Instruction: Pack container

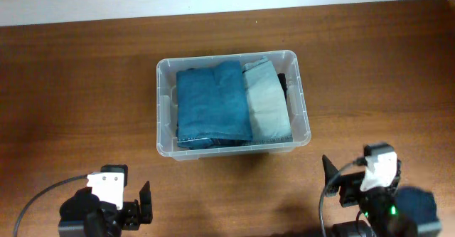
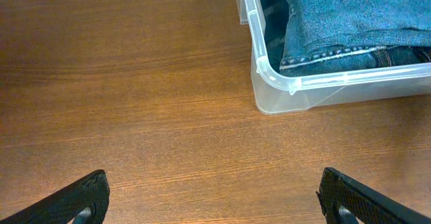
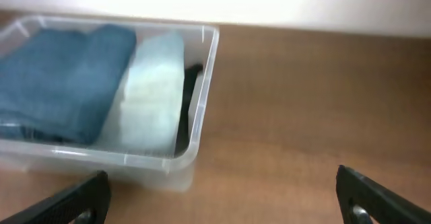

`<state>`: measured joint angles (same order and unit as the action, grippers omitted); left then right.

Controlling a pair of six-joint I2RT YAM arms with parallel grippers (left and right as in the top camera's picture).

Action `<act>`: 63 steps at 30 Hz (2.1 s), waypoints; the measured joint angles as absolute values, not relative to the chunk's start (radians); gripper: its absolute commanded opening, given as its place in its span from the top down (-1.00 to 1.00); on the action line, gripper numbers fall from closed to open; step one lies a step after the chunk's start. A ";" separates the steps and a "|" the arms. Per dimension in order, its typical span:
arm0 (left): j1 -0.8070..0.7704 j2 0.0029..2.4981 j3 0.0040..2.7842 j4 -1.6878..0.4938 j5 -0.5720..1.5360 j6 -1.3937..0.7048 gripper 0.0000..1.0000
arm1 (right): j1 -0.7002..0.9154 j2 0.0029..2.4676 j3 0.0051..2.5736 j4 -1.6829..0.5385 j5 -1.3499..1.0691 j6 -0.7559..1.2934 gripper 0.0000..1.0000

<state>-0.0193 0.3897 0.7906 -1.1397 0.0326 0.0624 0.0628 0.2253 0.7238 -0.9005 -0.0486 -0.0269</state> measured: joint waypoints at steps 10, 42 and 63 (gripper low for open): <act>-0.019 0.389 0.791 -1.140 0.033 0.062 -0.99 | 0.059 0.015 0.349 -0.382 -0.049 -0.059 -0.97; -0.019 0.390 0.791 -1.141 0.033 0.062 -0.99 | 0.060 0.015 0.037 -0.123 -0.049 -0.135 -0.97; -0.019 0.125 0.400 -0.657 0.034 0.062 -0.99 | 0.060 0.015 0.036 -0.122 -0.049 -0.138 -0.97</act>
<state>-0.0193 0.1246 0.4000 -0.6575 0.0341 0.0624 0.0597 0.0147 0.0364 -0.1223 -0.0494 -0.1383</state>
